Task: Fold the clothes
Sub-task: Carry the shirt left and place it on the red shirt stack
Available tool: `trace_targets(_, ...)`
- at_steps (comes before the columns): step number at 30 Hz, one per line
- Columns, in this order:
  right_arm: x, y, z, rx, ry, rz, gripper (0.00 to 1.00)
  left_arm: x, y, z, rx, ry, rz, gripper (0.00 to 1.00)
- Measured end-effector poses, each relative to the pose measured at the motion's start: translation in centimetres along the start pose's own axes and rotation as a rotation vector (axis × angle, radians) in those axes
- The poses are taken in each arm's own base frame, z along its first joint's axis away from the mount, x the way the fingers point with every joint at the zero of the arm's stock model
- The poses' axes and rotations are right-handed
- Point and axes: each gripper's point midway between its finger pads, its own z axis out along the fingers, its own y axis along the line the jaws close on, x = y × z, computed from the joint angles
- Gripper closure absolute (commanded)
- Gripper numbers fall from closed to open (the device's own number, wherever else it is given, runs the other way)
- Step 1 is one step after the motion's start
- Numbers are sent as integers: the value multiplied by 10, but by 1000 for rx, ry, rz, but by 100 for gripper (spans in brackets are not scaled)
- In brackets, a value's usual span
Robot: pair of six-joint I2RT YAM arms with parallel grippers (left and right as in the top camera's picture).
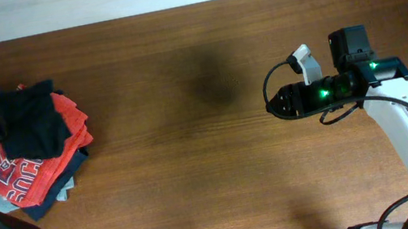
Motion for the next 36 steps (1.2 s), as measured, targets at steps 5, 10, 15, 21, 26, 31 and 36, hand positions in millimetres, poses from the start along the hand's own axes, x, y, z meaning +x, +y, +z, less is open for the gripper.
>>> trace_targets(5,0,0,0,0,0,1,35,7,30,5,-100,31,-77,99)
trace_targets(10,0,0,0,0,1,0,35,18,53,27,-189,87,-164,67)
trace_targets(15,0,0,0,0,1,1,34,29,73,36,-266,134,-233,1)
trace_targets(21,1,0,0,-1,3,3,34,22,75,3,-330,151,-251,1)
trace_targets(26,1,0,0,-1,3,3,34,-12,64,-45,-343,24,-225,9)
trace_targets(31,1,0,0,-1,3,5,34,-31,39,-82,-287,-90,-201,96)
trace_targets(36,1,0,0,-1,3,13,34,-35,19,-62,-250,-88,-151,99)
